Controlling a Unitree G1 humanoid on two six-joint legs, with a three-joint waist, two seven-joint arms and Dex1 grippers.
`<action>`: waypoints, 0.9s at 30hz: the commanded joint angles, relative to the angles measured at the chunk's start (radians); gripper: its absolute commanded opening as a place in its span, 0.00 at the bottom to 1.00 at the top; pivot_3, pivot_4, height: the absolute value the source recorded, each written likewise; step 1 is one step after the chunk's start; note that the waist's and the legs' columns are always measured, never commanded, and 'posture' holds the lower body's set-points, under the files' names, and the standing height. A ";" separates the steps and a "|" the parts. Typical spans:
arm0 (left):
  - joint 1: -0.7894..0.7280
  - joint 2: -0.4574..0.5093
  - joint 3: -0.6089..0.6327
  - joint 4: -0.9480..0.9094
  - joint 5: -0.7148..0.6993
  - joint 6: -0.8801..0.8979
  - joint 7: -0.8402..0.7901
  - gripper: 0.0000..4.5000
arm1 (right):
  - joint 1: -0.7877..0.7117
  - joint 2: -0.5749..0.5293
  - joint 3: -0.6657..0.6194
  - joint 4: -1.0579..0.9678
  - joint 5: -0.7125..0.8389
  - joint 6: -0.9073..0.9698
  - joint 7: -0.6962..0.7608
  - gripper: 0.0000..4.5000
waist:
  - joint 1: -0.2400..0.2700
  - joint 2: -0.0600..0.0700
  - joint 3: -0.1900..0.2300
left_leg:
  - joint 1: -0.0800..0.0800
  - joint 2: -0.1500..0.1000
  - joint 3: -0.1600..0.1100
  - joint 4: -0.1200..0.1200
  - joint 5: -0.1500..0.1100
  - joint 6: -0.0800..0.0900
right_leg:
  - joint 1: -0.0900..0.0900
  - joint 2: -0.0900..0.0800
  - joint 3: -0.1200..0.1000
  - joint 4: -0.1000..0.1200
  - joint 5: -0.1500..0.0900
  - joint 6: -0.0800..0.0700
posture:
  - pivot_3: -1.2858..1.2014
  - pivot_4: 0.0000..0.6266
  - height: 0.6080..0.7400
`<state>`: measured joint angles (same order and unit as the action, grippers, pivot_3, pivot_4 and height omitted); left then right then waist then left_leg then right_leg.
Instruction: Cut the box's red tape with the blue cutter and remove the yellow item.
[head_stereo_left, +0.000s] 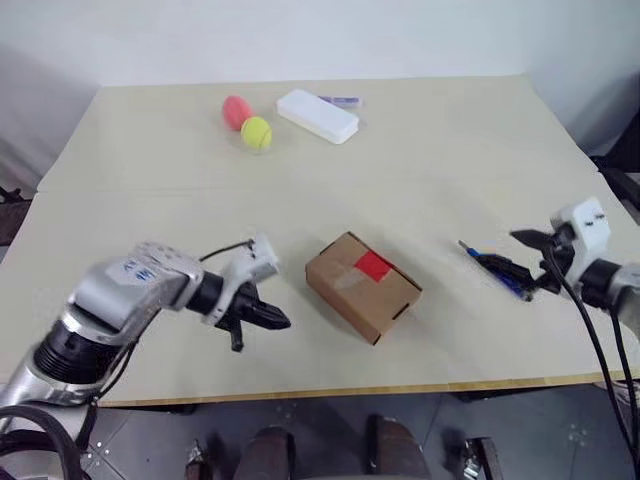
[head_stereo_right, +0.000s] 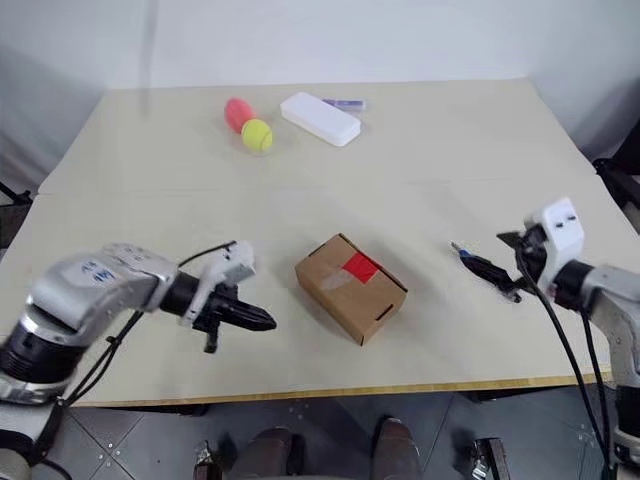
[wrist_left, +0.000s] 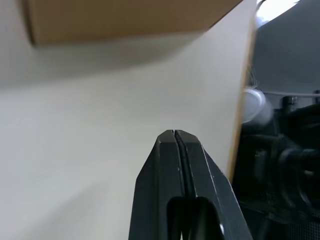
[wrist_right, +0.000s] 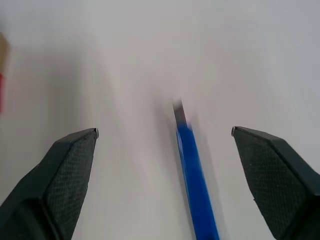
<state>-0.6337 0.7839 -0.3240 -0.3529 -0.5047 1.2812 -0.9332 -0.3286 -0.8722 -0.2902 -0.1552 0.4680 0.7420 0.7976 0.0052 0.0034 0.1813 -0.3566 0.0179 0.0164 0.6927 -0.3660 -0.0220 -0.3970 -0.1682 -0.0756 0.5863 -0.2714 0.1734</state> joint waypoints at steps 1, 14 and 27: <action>-0.023 -0.146 -0.018 0.059 0.097 -0.069 0.180 0.00 | -0.101 -0.038 0.206 -0.002 -0.054 0.051 0.063 0.86 | 0.006 -0.002 0.001 | 0.000 0.000 0.000 0.001 0.000 0.000 | 0.001 0.000 0.000 0.000 0.000 0.000 | 0.52 0.24 1.00; -0.064 -0.281 0.072 0.165 0.143 -0.143 0.317 0.00 | -0.308 0.084 0.491 0.080 -0.154 -0.060 0.243 0.00 | 0.016 -0.005 0.003 | -0.004 0.000 -0.002 0.001 -0.001 0.000 | -0.003 0.000 -0.003 0.000 0.001 0.001 | 0.52 0.24 1.00; -0.078 -0.257 0.103 0.177 0.155 -0.148 0.318 0.00 | -0.289 0.178 0.537 -0.082 -0.156 0.082 0.162 0.00 | 0.016 -0.005 0.003 | -0.011 0.000 -0.003 0.006 -0.001 0.000 | -0.009 0.000 -0.003 0.003 0.001 0.002 | 0.52 0.24 1.00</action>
<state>-0.6899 0.5257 -0.2269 -0.1580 -0.3473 1.1484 -0.6037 -0.6165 -0.7100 0.2506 -0.2086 0.3128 0.8301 0.9761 0.0213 -0.0019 0.1843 -0.3684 0.0176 0.0136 0.6991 -0.3665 -0.0220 -0.4065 -0.1680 -0.0787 0.5893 -0.2704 0.1751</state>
